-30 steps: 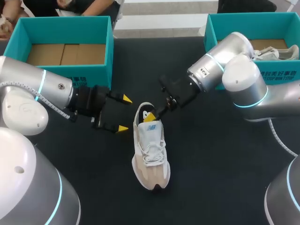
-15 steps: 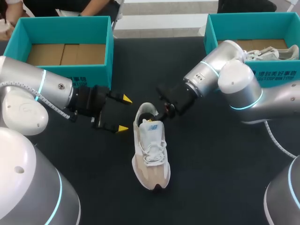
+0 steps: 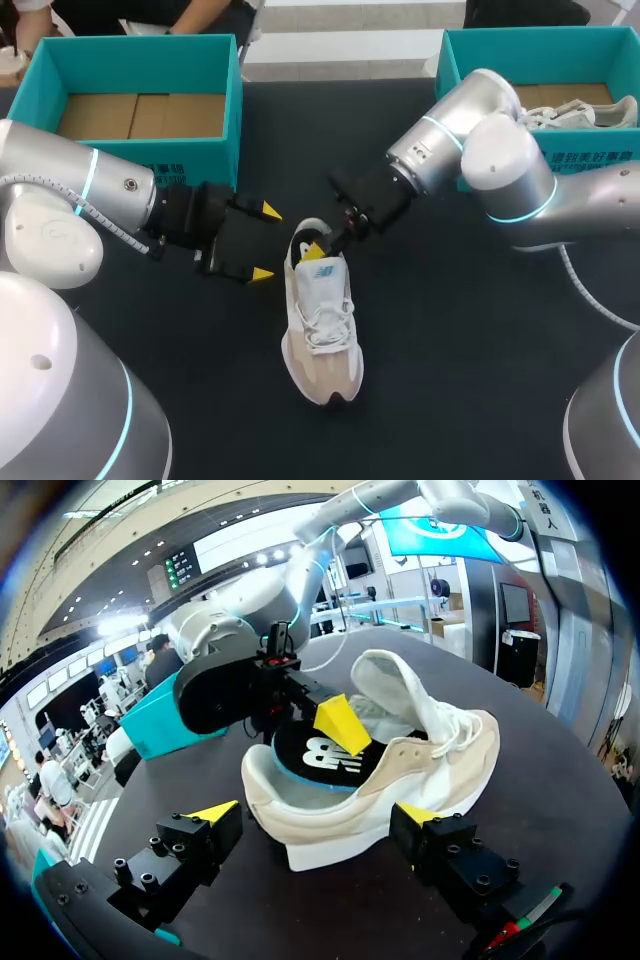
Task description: Take the shoe out of the shoebox, open the shoe tongue, remove and reinsert the insole, then place the shoe into the shoebox
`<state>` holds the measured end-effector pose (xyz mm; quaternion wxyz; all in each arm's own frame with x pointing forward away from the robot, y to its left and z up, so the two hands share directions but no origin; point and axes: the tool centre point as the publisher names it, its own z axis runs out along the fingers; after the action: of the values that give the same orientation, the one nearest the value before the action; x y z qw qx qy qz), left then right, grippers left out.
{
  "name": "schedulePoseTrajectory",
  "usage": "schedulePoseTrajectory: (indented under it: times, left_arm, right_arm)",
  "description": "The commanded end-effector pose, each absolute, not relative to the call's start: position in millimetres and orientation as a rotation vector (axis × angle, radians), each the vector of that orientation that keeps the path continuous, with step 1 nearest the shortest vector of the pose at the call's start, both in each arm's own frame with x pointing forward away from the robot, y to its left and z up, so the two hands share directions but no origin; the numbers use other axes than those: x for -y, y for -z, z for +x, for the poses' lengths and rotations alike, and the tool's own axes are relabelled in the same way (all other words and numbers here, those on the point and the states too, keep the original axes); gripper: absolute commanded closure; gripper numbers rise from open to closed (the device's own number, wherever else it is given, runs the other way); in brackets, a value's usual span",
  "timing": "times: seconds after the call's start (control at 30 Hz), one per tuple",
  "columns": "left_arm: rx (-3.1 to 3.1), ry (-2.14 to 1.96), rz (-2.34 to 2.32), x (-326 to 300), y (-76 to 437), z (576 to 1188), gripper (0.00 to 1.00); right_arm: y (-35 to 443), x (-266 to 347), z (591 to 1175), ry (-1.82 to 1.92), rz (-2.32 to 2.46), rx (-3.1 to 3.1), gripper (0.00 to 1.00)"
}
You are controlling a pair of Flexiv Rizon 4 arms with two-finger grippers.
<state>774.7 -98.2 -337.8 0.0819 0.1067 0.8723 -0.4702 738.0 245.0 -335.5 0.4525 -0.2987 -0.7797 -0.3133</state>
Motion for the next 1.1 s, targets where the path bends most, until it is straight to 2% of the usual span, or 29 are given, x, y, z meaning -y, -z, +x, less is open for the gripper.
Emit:
schedulePoseTrajectory:
  times: [0.03,0.27,1.1]
  left_arm:
    - [-2.61,1.397,0.317,99.9,337.6,774.4,0.0]
    - [-2.61,1.397,0.317,99.9,337.6,774.4,0.0]
    - [-2.61,1.397,0.317,99.9,337.6,774.4,0.0]
  right_arm:
    - [330.5,-247.8,739.5,0.773,-0.738,1.941,0.65]
    - [324.2,-250.6,747.9,0.778,-0.722,1.974,0.6]
    - [274.8,-244.3,789.0,0.795,-0.614,2.157,0.55]
